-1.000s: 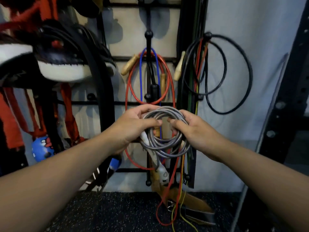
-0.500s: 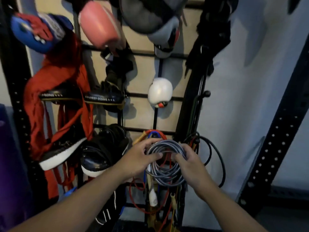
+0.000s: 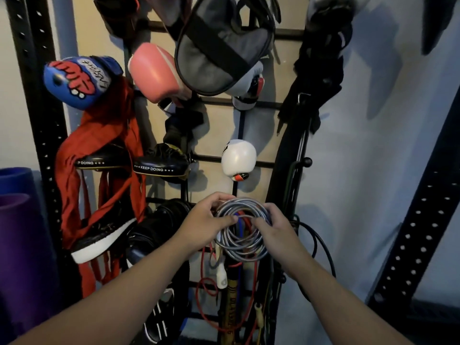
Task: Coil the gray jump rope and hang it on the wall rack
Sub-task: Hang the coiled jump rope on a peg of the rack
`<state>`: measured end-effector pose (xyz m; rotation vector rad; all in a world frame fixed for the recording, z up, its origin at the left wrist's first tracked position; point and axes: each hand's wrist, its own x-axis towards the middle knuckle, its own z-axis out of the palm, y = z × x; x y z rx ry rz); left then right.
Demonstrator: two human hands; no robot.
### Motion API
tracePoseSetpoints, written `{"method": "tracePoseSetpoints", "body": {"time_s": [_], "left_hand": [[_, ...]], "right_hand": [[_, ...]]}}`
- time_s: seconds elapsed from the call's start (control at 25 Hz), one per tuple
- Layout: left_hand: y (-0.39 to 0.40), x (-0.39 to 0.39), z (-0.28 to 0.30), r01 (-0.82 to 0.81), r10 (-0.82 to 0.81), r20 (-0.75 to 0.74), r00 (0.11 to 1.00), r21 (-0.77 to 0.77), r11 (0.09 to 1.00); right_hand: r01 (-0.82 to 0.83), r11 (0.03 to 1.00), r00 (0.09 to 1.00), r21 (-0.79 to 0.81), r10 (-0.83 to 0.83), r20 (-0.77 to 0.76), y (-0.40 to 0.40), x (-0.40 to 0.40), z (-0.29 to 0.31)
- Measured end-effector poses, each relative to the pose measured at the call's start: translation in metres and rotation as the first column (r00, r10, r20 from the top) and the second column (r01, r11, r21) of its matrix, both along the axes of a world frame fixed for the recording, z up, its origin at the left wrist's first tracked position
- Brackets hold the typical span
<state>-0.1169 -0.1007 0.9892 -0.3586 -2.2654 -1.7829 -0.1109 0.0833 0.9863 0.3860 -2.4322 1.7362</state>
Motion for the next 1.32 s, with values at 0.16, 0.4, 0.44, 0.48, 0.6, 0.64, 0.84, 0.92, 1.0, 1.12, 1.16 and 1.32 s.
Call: {"method": "tracePoseSetpoints", "body": {"time_s": [0.16,0.4,0.44,0.48,0.6,0.64,0.84,0.92,1.0,1.12,1.16,1.32], "left_hand": [[0.003,-0.024,-0.012,-0.044,0.044,-0.021,0.999,-0.008,0.999],[-0.005,-0.119,-0.051,-0.139,0.128,-0.091,0.988,-0.136,0.981],[-0.009,-0.138,-0.058,-0.144,0.129,-0.101,0.987,-0.156,0.977],[-0.013,-0.157,-0.067,-0.147,0.131,-0.099,0.986,-0.166,0.975],[-0.02,-0.205,-0.095,-0.139,0.119,-0.107,0.987,-0.212,0.967],[-0.021,-0.221,-0.106,-0.137,0.115,-0.108,0.987,-0.225,0.965],[-0.011,-0.286,-0.155,-0.108,0.089,-0.088,0.992,-0.244,0.964],[-0.006,-0.308,-0.174,-0.123,0.109,-0.071,0.991,-0.222,0.967],[-0.006,-0.323,-0.189,-0.123,0.112,-0.06,0.992,-0.243,0.962],[-0.012,-0.346,-0.214,-0.111,0.107,-0.031,0.994,-0.261,0.959],[-0.014,-0.35,-0.218,-0.11,0.111,-0.011,0.994,-0.264,0.958],[-0.013,-0.36,-0.225,-0.075,0.102,0.056,0.993,-0.361,0.929]], "right_hand": [[-0.01,0.999,1.0,0.036,0.011,-0.01,0.002,-0.03,-0.014],[0.081,0.996,0.995,-0.028,-0.079,0.057,-0.016,-0.111,-0.043],[0.096,0.995,0.993,-0.038,-0.093,0.067,-0.021,-0.127,-0.049],[0.111,0.993,0.991,-0.034,-0.108,0.083,-0.027,-0.143,-0.058],[0.138,0.99,0.985,0.025,-0.14,0.104,-0.037,-0.19,-0.085],[0.145,0.989,0.982,0.038,-0.148,0.116,-0.039,-0.206,-0.095],[0.25,0.967,0.953,0.045,-0.254,0.162,-0.041,-0.282,-0.145],[0.268,0.963,0.947,0.036,-0.27,0.173,-0.04,-0.31,-0.164],[0.264,0.964,0.943,0.013,-0.261,0.207,-0.04,-0.323,-0.177],[0.236,0.971,0.939,0.021,-0.234,0.251,-0.039,-0.34,-0.199],[0.22,0.975,0.939,0.033,-0.221,0.262,-0.039,-0.345,-0.207],[0.176,0.966,0.93,0.189,-0.226,0.29,-0.044,-0.368,-0.232]]}}
